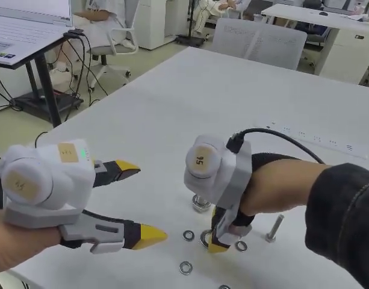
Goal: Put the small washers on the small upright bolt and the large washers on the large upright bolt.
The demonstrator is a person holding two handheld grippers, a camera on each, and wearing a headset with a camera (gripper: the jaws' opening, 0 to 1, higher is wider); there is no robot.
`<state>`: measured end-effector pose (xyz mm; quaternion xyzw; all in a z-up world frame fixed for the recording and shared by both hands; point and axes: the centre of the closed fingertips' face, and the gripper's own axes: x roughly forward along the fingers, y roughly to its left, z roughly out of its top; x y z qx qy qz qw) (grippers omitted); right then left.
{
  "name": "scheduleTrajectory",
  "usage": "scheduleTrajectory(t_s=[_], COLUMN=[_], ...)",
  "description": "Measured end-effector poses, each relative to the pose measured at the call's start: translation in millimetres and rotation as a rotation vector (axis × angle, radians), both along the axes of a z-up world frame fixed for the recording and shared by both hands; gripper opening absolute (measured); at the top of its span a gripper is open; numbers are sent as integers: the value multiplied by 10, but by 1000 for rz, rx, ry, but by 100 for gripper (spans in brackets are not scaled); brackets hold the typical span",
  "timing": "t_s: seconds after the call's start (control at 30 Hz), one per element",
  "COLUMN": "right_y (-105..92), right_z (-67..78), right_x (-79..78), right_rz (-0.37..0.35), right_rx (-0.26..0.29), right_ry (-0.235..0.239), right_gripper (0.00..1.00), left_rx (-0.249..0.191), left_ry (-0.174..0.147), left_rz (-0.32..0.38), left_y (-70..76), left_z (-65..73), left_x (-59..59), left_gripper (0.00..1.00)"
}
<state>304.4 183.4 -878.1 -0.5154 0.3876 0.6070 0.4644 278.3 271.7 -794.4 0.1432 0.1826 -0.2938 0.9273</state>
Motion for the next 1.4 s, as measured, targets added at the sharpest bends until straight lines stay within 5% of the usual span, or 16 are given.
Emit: scheduleTrajectory(t_s=[0.7,0.97,1.4], right_y=[2,-102,-111], right_z=[14,15,277], right_x=[4,50,135], right_rz=[-16,-18,-54], right_rx=[26,-8,38], right_ry=[9,1,4], right_gripper=[23,23,23], left_rx=[-1,-5,-7], left_ry=[1,1,3], left_rz=[-2,-3,-5], left_y=[-6,-1,0], left_z=[8,9,1], left_x=[-12,-1,8], left_gripper=[70,69,69])
